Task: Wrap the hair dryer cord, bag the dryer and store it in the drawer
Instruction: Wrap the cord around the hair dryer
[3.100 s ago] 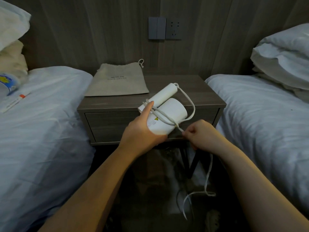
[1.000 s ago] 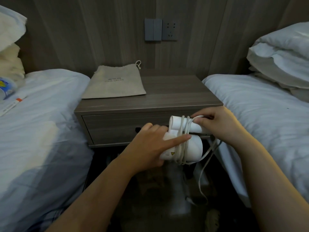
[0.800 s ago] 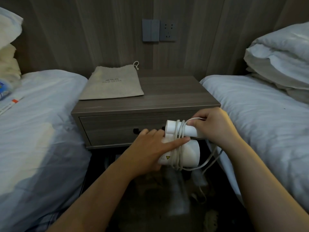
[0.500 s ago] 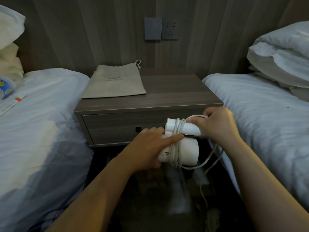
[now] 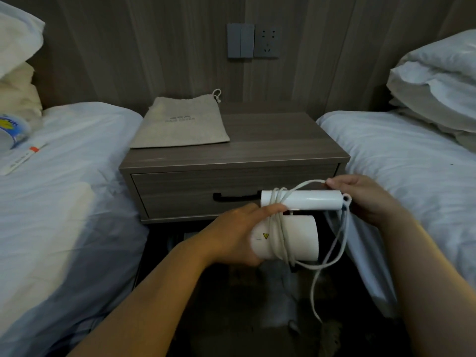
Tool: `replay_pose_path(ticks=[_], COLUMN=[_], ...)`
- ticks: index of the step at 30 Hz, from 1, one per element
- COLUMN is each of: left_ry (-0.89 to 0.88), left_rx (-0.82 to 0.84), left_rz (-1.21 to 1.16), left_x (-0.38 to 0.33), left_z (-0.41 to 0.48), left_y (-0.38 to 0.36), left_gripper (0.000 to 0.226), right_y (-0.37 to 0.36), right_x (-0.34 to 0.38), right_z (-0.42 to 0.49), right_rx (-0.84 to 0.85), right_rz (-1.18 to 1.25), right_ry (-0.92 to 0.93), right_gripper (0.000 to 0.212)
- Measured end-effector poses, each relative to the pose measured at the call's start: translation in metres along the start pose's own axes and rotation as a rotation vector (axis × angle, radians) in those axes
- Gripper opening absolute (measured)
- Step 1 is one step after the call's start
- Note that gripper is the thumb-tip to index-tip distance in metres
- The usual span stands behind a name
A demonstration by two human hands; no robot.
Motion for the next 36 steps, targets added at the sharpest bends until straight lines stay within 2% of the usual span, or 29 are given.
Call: replay_pose_path(ticks=[3,7,11,15,19,22,25,28,32,36], left_ry=[0.029,0.069,0.091,0.191,0.270,0.358,0.416,0.421,0.422,0.415], left_rx=[-0.003,-0.053,-0.178,-0.263,-0.330,-0.385,-0.401,-0.384,-0.402,-0.429], left_rz=[-0.235,-0.628,-0.925,-1.143,-1.024,-0.859,-0.795,-0.717,-0.684,-0.578], left_x=[0.005,0.007,0.006,0.014,0.022,0.031,0.038,0.037,0.036,0.028], left_z=[0.001,0.000,0.005,0.004,0.001,-0.001,-0.003,-0.003,-0.004,-0.009], left_y=[0.001,0.001,0.009,0.018,0.028,0.034,0.036,0.034,0.039,0.047], left_gripper=[0.104,0.100,0.089,0.086,0.086,0.085,0.093,0.098,0.100,0.100], right_y=[-0.001,-0.017,-0.040,-0.060,-0.063,-0.064,-0.070,-0.083,-0.100,-0.104], right_x=[-0.013,-0.025,-0.030,-0.015,0.008,0.017,0.030,0.035,0.032,0.032], right_z=[0.000,-0.003,-0.008,-0.017,-0.026,-0.030,-0.036,-0.044,-0.054,-0.058], right_rx=[-0.014,0.127,0.105,0.108,0.086,0.025,-0.033,0.003,0.073,0.089], right_rz=[0.205,0.320,0.046,-0.072,-0.383,-0.524,-0.684,-0.834,-0.914,-0.992], right_ry=[-0.134,-0.204,-0.143,-0.050,0.004,0.056,0.148,0.191,0.188,0.198], right_gripper=[0.024,0.027,0.030,0.037,0.042,0.034,0.031,0.035,0.048,0.044])
Point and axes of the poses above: each hand's wrist, its own z-axis towards the middle knuckle, its own y-axis out of the back of the hand, x = y × z, the point moved 5 cm from there along z, towards the middle knuckle, and after that the axes turned 14 degrees about z, right-handed, at the moved point
